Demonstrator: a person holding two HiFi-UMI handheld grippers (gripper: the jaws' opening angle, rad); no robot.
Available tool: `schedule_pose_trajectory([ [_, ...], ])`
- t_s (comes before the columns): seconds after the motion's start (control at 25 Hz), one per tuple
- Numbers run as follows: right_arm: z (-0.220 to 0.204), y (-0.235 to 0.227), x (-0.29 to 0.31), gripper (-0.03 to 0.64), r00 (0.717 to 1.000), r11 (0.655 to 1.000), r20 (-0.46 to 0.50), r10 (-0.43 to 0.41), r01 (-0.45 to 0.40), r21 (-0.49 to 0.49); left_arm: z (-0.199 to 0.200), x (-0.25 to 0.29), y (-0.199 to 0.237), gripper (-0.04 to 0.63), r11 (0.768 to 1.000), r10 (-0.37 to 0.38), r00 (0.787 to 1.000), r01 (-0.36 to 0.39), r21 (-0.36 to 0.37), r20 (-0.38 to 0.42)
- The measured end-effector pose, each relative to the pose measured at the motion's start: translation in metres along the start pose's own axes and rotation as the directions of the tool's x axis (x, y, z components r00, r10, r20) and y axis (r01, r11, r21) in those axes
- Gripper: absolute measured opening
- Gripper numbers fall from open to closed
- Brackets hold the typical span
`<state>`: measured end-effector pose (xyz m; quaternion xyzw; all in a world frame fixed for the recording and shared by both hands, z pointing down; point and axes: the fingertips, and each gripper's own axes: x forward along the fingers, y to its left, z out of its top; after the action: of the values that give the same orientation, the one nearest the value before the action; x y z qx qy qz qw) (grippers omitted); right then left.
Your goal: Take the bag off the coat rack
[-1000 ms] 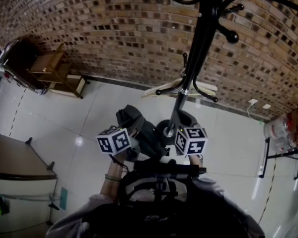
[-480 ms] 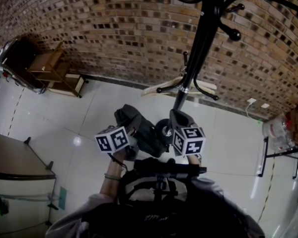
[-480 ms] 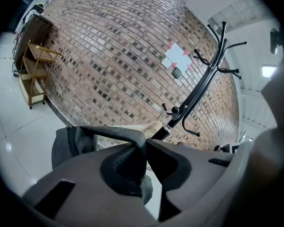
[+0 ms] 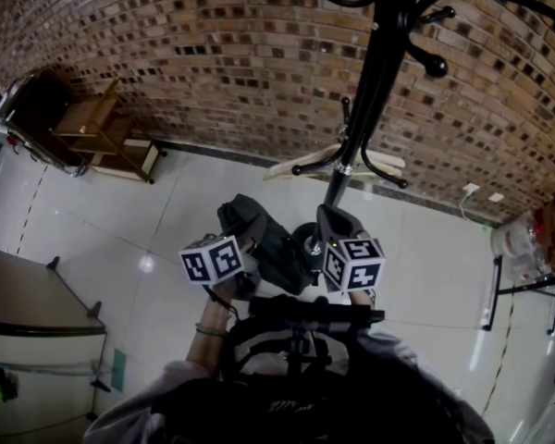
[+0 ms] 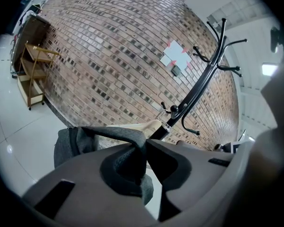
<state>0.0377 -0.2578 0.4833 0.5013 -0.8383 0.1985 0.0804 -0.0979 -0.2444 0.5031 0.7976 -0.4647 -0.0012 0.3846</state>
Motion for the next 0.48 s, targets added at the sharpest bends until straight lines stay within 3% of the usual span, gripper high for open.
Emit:
schedule_pose_trajectory([
  [0.48,-0.0005,-0.0072,0.0017,-0.002,1.0,1.0,-0.007,0.004,-0.004,-0.005,-0.0095,0.0057,0.0008,0.037,1.0,0.013,0.999,-0.014,-0.007,-0.037],
])
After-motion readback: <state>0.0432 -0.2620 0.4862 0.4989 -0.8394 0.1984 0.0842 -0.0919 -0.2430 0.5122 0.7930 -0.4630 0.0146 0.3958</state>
